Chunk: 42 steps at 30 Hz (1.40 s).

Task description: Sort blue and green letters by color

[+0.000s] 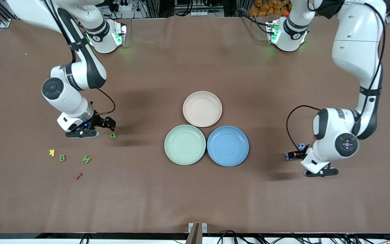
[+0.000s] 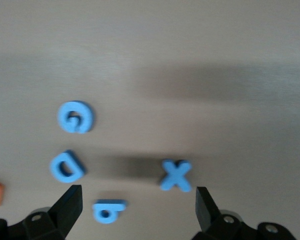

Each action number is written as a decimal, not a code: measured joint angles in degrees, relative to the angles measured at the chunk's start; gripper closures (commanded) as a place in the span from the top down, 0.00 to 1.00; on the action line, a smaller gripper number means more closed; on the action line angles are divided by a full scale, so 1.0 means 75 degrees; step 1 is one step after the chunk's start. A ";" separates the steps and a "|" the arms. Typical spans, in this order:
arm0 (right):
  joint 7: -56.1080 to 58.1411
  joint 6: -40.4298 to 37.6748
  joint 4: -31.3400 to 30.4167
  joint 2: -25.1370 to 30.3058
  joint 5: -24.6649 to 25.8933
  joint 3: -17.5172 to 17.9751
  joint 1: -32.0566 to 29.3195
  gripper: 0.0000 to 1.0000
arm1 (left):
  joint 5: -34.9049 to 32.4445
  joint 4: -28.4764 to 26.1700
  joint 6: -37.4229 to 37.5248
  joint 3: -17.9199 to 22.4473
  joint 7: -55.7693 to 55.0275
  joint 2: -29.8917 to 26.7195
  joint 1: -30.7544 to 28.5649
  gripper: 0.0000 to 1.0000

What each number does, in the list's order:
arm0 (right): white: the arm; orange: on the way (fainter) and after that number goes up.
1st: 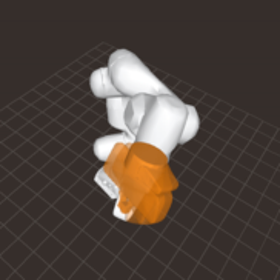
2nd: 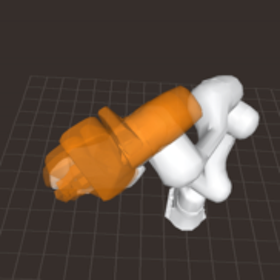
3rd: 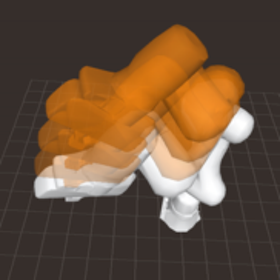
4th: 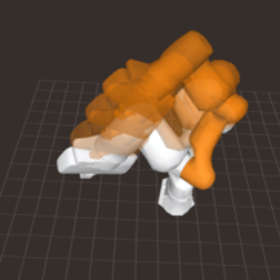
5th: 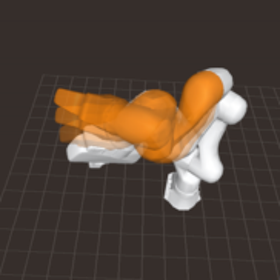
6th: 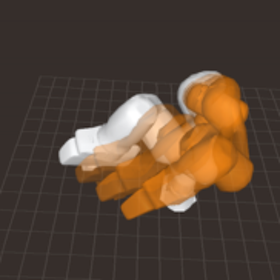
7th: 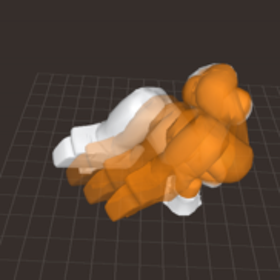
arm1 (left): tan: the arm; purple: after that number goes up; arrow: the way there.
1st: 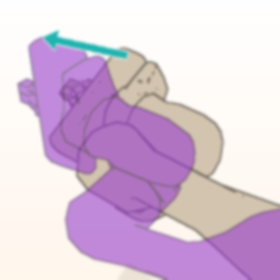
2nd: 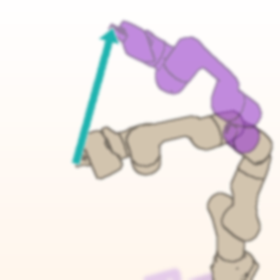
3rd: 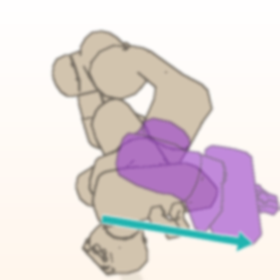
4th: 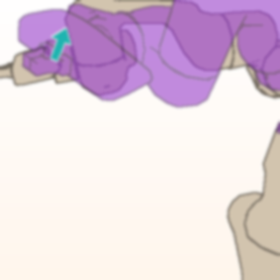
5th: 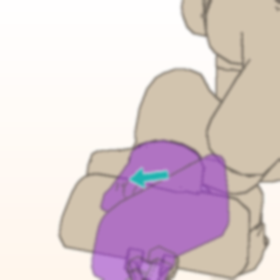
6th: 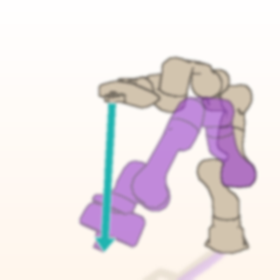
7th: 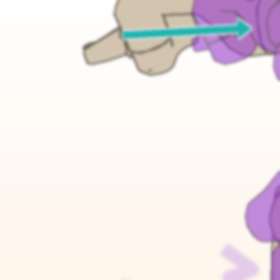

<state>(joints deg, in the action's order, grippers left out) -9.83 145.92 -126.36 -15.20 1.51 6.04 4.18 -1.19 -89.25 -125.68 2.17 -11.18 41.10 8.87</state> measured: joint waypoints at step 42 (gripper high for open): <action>-0.1162 0.0870 0.0375 -0.1513 0.0950 -0.0004 0.0011 0.62 | 0.0008 -0.0016 -0.0689 0.0028 -0.0898 0.0612 0.0208 1.00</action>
<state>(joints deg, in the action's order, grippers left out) -18.55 152.44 -123.55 -26.55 8.63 6.01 4.25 -1.14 -89.37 -130.85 2.39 -17.91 45.70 10.43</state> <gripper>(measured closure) 0.344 0.000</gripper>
